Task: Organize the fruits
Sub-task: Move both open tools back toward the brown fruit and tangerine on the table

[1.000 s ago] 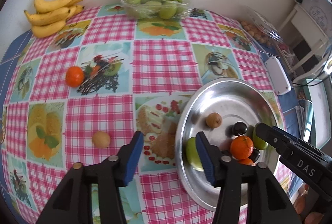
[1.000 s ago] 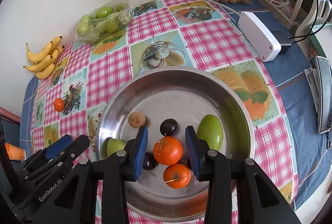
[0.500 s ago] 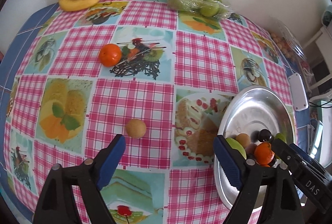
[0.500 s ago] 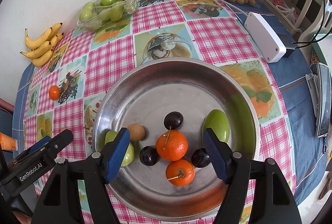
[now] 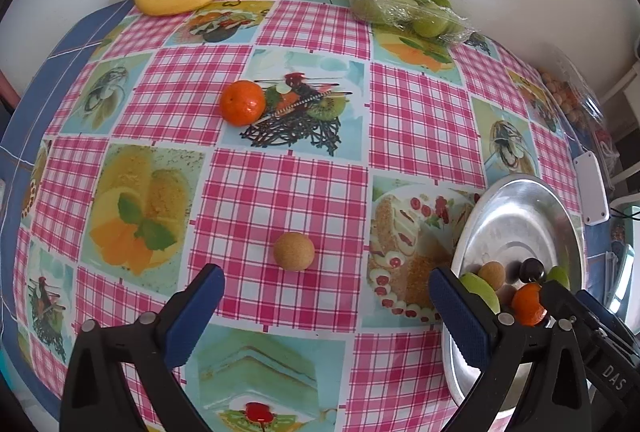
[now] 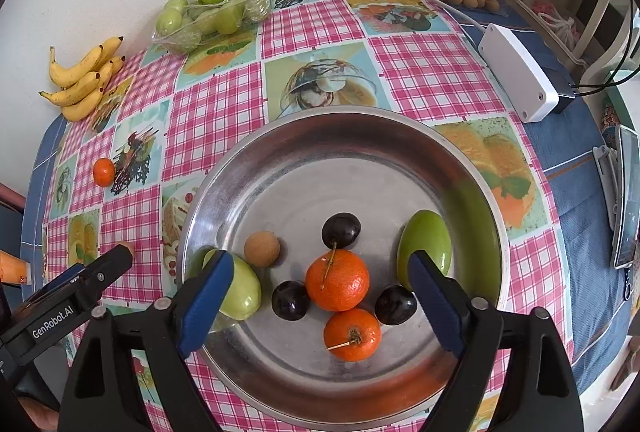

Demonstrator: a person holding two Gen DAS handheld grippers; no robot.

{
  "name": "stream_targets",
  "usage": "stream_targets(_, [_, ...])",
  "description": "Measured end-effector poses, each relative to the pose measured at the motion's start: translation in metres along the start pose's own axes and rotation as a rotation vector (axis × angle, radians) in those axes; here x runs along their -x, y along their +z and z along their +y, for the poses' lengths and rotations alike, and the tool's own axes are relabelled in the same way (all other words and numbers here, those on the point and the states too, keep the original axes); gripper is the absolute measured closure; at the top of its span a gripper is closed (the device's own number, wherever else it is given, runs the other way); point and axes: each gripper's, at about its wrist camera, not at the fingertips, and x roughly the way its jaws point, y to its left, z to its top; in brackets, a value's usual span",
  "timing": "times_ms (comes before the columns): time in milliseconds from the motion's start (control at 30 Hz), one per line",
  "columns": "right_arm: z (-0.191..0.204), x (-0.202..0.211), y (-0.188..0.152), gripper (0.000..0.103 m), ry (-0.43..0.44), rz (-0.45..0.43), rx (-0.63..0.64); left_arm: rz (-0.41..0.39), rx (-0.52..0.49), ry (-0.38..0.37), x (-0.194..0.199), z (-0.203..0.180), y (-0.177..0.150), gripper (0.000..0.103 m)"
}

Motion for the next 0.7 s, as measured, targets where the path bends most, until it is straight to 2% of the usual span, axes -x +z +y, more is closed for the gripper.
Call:
stream_targets(333, [0.003, 0.003, 0.000, 0.009, 0.004, -0.029, 0.012, -0.043, 0.014, 0.005, 0.009, 0.013, 0.003, 0.000])
stream_targets(567, [0.012, 0.003, -0.001, 0.009, 0.032, -0.042, 0.028, -0.075, 0.012, -0.009, 0.015, 0.024, 0.005, 0.000])
stream_targets(700, [0.022, 0.003, -0.002, 0.009, 0.042, -0.042, 0.041, -0.067, 0.029, -0.037, 0.016, 0.035, 0.006, 0.000])
